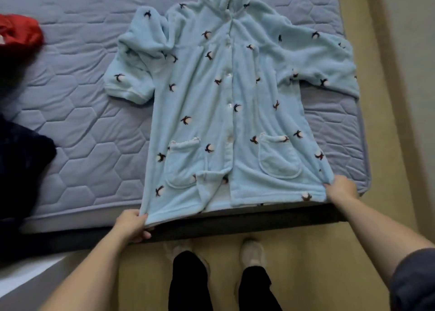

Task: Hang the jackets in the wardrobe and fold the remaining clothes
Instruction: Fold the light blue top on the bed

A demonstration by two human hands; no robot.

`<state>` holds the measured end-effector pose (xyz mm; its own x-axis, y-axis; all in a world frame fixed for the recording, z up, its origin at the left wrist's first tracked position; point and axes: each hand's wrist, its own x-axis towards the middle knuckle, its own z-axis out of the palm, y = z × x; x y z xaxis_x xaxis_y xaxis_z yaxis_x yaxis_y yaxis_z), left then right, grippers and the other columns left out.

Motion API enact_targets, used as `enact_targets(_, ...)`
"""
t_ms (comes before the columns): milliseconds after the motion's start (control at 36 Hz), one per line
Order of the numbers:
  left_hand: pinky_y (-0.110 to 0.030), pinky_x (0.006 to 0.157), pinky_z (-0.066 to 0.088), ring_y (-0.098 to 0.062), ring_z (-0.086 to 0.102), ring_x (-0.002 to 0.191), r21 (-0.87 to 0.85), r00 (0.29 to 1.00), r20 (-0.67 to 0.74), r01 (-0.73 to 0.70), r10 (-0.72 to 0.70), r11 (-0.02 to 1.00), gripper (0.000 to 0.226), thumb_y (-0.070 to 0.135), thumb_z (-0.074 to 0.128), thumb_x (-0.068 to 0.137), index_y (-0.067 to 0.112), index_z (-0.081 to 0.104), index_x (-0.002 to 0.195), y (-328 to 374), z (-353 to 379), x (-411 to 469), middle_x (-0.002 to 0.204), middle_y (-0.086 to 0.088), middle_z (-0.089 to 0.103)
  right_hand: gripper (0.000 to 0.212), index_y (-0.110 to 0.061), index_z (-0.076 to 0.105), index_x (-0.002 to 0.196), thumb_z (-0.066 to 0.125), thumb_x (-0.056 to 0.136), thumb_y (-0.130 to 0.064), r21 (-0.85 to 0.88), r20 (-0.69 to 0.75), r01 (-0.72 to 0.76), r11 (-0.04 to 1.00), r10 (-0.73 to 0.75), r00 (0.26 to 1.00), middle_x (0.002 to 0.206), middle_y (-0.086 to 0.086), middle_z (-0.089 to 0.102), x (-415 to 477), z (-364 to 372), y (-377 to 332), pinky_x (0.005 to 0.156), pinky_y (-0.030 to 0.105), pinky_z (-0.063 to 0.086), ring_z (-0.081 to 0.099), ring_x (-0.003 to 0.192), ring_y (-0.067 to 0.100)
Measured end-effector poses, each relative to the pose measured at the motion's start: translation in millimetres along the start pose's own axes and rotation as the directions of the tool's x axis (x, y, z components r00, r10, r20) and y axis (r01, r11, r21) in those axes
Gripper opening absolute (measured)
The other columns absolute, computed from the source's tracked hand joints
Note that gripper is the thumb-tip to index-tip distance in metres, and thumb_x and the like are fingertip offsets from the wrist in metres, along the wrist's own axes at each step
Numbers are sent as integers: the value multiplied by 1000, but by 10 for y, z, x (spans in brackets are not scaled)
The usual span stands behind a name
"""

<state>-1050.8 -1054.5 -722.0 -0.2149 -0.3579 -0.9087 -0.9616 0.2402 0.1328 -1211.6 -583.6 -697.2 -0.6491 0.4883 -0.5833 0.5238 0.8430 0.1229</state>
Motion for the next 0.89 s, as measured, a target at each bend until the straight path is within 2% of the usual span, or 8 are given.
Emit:
enact_targets(111, -22, 39, 46, -25, 64, 49, 98, 1000, -12, -25, 26, 995, 24, 7, 40, 95, -2, 61, 104, 45, 193, -158, 94, -22, 69, 30, 7, 57, 118, 48, 92, -5, -121, 25, -66, 991, 70, 997, 119, 28, 58, 50, -16, 221, 86, 44, 47, 56, 108, 41)
enact_targets(222, -37, 84, 49, -33, 59, 103, 444, 978, -163, -48, 133, 895, 31, 25, 40, 96, 5, 56, 115, 117, 210, -267, 117, -19, 60, 35, -3, 50, 123, 49, 88, -6, -201, 46, 30, 979, -21, 999, 123, 22, 55, -17, 51, 215, 86, 43, 48, 55, 110, 39)
enact_targets(306, -38, 76, 44, -35, 55, 107, 509, 934, -271, -65, 231, 859, 31, 28, 48, 94, 7, 47, 117, 129, 288, -340, 121, -17, 55, 57, -14, 35, 133, 60, 82, -12, -231, -43, 94, 968, -107, 993, 136, 16, 44, -90, 175, 232, 93, 46, 42, 44, 124, 36)
enact_targets(389, -42, 72, 44, -34, 52, 101, 607, 800, -341, -214, 494, 766, 28, 24, 61, 84, 7, 50, 103, 108, 394, -357, 109, -15, 53, 82, -25, 22, 141, 71, 76, -23, -355, -111, 233, 905, -289, 951, 147, 11, 29, -169, 287, 224, 101, 48, 35, 30, 134, 32)
enact_targets(528, -41, 65, 41, -32, 54, 84, 862, 613, -65, -363, 788, 354, 54, 42, 81, 59, 10, 57, 95, 97, 644, -307, 88, -9, 54, 98, -30, 1, 148, 66, 76, -43, -627, 52, 500, 597, -609, 791, 155, 6, 6, -231, 529, 192, 109, 49, 23, 12, 143, 28)
enact_targets(611, -40, 66, 41, -29, 56, 80, 893, 565, 25, -384, 825, 236, 62, 49, 82, 53, 13, 60, 99, 156, 822, -278, 88, -6, 56, 92, -25, 7, 149, 63, 78, -42, -628, 84, 536, 565, -635, 768, 149, 6, 18, -228, 627, 174, 105, 45, 27, 25, 136, 28)
enact_targets(750, -31, 59, 40, -24, 59, 60, 841, 359, 219, -541, 907, 11, 61, 8, 80, 54, 19, 60, 110, 302, 1117, -275, 75, -2, 58, 47, -20, 37, 128, 52, 84, -14, -594, 98, 611, 523, -707, 700, 111, 0, 48, -194, 617, 216, 72, 32, 40, 52, 98, 22)
enact_targets(889, -31, 73, 28, -18, 58, 97, 828, 573, 491, -542, 656, -147, 43, 13, 47, 87, 29, 42, 127, 259, 1078, -304, 108, 4, 55, 38, -20, 40, 117, 58, 83, -15, -676, 167, 548, 493, -622, 765, 110, 0, 52, -236, 416, 369, 75, 31, 40, 54, 100, 22)
